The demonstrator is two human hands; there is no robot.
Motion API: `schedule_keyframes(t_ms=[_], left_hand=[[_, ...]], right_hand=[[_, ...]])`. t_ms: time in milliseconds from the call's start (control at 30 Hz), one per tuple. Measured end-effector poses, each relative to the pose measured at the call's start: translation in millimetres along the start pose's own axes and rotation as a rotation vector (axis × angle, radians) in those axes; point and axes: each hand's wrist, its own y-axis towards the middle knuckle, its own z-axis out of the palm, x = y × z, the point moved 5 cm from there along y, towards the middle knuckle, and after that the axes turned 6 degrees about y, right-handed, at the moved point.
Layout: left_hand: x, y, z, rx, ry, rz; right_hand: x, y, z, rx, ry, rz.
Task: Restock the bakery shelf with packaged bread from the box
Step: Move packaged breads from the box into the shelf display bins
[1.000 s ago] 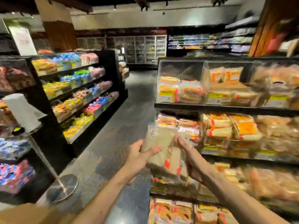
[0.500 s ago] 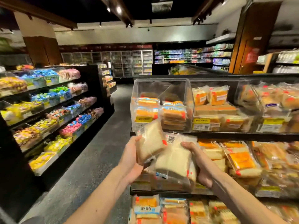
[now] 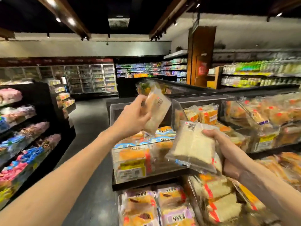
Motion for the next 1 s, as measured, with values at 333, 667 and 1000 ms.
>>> schedule_keyframes(t_ms=[333,667,1000], left_hand=[[27.2,74.7,129.1,0.351,1.094,0.330],[49.9,89.4,168.6,0.513,1.180,0.322],[8.5,80.8,100.8,0.279,0.313,0.038]], right_hand=[[33.1,42.5,-24.4,-0.085,-0.066,0.016],[32.7,65.2,-35.3,-0.005,-0.074,0.016],[30.8,68.5,-27.4,0.012,-0.059,-0.025]])
